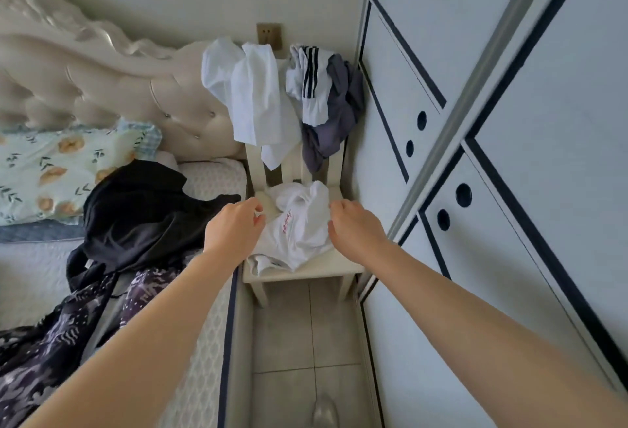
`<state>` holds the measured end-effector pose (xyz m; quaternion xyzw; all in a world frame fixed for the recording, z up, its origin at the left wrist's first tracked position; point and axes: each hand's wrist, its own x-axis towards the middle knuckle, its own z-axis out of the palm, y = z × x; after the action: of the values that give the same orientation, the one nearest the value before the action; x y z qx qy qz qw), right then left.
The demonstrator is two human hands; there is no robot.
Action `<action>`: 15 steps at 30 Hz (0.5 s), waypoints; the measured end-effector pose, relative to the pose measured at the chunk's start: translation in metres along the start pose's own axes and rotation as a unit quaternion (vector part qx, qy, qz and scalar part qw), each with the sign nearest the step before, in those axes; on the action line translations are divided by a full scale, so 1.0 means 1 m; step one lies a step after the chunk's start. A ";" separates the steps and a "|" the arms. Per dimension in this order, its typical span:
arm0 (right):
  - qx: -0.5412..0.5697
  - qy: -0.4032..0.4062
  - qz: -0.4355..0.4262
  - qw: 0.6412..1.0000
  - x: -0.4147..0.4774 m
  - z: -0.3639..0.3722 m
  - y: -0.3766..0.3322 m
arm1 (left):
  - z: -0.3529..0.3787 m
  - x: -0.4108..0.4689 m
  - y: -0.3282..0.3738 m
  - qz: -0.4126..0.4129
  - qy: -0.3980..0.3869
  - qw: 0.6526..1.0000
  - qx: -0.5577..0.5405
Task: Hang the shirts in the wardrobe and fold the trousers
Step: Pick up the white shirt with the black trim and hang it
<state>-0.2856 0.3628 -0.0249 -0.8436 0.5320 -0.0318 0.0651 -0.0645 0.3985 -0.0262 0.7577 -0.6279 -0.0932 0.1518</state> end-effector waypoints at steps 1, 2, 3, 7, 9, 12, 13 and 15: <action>-0.006 0.006 -0.001 1.000 0.019 -0.005 0.007 | 0.000 0.016 0.001 -0.009 0.001 1.000 -0.003; -0.010 0.011 0.002 1.000 0.037 -0.009 0.013 | 0.000 0.032 0.001 -0.016 0.001 1.000 -0.007; -0.012 0.014 0.005 1.000 0.055 -0.013 0.019 | -0.001 0.048 0.002 -0.021 0.001 1.000 -0.009; -0.006 0.017 0.012 1.000 0.127 -0.026 0.035 | -0.005 0.114 -0.002 -0.026 0.000 1.000 -0.007; 0.000 0.025 0.012 1.000 0.163 -0.031 0.040 | -0.008 0.150 -0.007 -0.028 -0.001 1.000 -0.008; 0.000 0.038 0.020 0.999 0.214 -0.037 0.047 | -0.011 0.208 -0.013 -0.018 -0.001 1.000 -0.005; -0.001 0.041 0.024 0.999 0.228 -0.038 0.048 | -0.013 0.224 -0.013 -0.017 -0.001 1.000 -0.004; 0.001 0.040 0.038 0.998 0.260 -0.042 0.051 | -0.017 0.261 -0.014 -0.009 -0.006 1.000 -0.009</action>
<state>-0.2243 0.1038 0.0048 -0.8206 0.5661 -0.0636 0.0461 0.0047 0.1465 -0.0027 0.7611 -0.6214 -0.1048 0.1534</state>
